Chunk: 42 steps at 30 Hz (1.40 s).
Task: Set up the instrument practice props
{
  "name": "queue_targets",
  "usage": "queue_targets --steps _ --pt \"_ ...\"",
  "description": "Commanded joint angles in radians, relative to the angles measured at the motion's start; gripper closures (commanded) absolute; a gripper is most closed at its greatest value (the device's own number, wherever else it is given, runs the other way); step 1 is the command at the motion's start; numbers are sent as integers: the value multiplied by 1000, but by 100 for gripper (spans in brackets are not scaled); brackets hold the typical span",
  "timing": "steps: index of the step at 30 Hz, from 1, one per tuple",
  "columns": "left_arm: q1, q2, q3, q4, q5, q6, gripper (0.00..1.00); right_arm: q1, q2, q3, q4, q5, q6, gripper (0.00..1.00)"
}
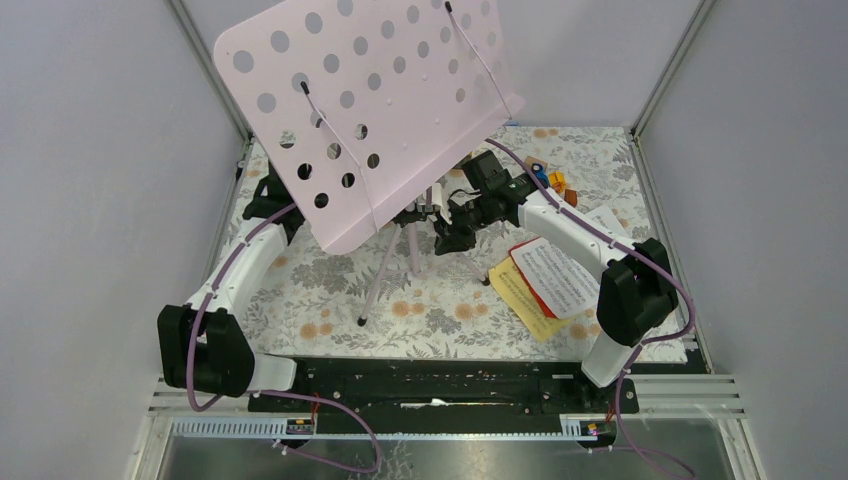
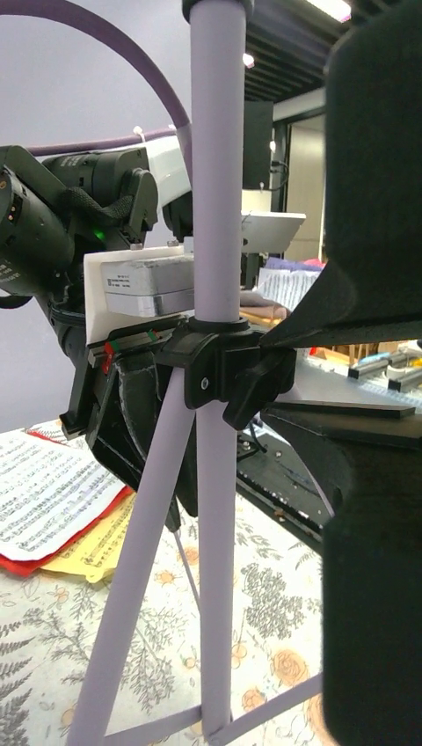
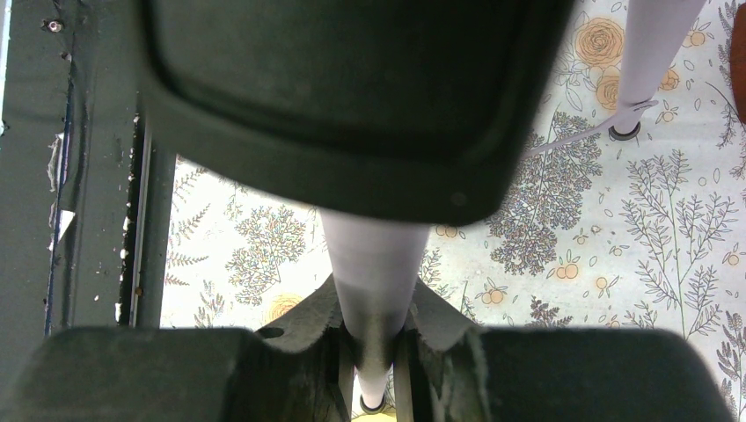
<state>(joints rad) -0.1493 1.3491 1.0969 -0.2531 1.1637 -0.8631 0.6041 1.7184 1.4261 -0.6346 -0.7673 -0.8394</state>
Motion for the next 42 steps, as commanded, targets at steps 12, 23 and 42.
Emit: queue_targets --steps 12,23,42 --pt "-4 -92 -118 236 -28 407 100 -2 67 -31 -46 179 -99 100" --pt "2 -155 -203 451 15 494 81 -1 79 -34 -46 176 -105 100" --pt "23 -42 -108 474 12 166 31 -1 84 -57 -31 173 -113 100"
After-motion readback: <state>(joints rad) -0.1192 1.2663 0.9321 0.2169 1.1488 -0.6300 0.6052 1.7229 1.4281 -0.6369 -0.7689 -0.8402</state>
